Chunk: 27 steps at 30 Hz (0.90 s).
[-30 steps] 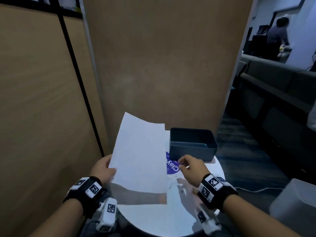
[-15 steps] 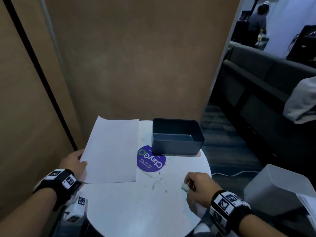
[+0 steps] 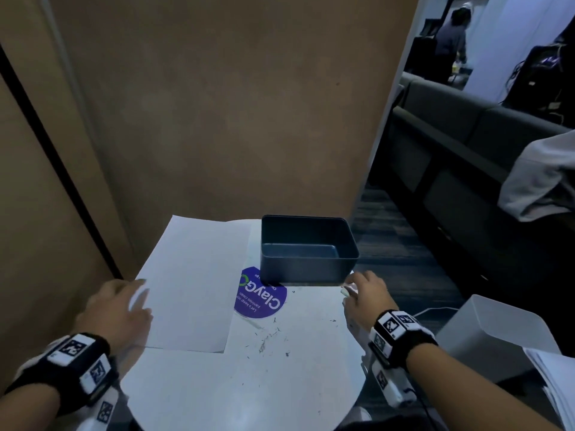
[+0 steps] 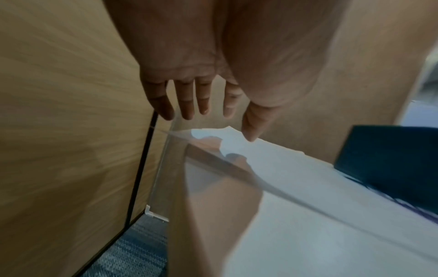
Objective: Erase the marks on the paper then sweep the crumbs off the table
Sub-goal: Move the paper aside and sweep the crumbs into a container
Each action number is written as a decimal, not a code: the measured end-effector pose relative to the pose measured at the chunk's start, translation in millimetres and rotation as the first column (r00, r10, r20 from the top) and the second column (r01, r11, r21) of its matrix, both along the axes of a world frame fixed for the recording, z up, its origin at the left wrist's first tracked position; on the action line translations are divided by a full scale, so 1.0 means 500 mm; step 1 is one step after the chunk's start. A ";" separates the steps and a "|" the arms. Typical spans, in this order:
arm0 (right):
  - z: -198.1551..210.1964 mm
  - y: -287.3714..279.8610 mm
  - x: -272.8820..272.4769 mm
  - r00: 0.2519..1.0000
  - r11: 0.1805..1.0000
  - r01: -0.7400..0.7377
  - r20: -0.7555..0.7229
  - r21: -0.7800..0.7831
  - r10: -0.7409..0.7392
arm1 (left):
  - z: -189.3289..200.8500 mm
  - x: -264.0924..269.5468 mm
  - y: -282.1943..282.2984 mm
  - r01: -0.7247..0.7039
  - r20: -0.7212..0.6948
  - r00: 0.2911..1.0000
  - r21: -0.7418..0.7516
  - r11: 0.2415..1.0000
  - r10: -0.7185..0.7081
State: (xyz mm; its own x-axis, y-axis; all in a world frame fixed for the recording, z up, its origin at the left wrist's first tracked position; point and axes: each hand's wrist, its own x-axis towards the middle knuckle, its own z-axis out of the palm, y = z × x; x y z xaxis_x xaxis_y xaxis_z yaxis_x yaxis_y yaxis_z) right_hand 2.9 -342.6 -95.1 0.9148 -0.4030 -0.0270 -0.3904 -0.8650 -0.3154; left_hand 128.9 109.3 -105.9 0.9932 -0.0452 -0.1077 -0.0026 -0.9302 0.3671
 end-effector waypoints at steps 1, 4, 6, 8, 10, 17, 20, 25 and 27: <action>0.002 0.009 -0.005 0.997 1.000 -0.002 0.075 0.006 0.001 | 0.000 -0.010 -0.008 0.055 0.015 0.998 0.057 0.997 -0.056; 0.039 0.030 -0.001 0.947 0.990 0.043 0.310 0.133 -0.083 | 0.014 -0.030 -0.046 0.183 -0.044 0.983 0.206 0.961 -0.178; 0.064 0.041 0.001 0.942 0.985 0.043 0.321 0.168 -0.096 | 0.023 -0.040 -0.069 0.207 -0.094 0.977 0.247 0.946 -0.189; 0.069 0.062 -0.006 0.969 0.993 -0.064 0.246 0.097 0.038 | 0.030 -0.046 -0.079 0.186 -0.103 0.981 0.268 0.945 -0.164; 0.049 0.089 -0.022 0.968 0.969 -0.224 0.136 0.105 0.209 | 0.034 -0.041 -0.077 0.175 -0.099 0.983 0.295 0.939 -0.152; -0.030 0.130 -0.049 0.902 0.940 -0.339 -0.274 0.025 0.333 | 0.030 -0.056 -0.078 0.215 0.039 0.973 0.204 0.955 -0.227; -0.046 0.175 -0.083 0.850 0.895 -0.446 -0.322 -0.018 0.418 | 0.025 -0.114 -0.087 0.308 0.080 0.942 0.181 0.934 -0.326; -0.047 0.238 -0.145 0.721 0.764 -0.633 -0.268 0.122 0.639 | 0.008 -0.209 -0.164 0.629 -0.051 0.776 0.135 0.766 -0.629; -0.036 0.205 -0.136 0.811 0.824 -0.557 -0.147 0.104 0.567 | 0.001 -0.232 -0.203 0.692 -0.130 0.721 0.158 0.704 -0.680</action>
State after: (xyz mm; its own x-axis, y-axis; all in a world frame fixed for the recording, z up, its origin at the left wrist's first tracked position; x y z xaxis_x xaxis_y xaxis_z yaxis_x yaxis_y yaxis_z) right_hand -65.1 -240.1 -113.2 0.9613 0.1866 -0.2025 0.1089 -0.9332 -0.3426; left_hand 12.7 7.8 -105.4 0.6868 -0.6853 -0.2420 -0.6516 -0.7282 0.2127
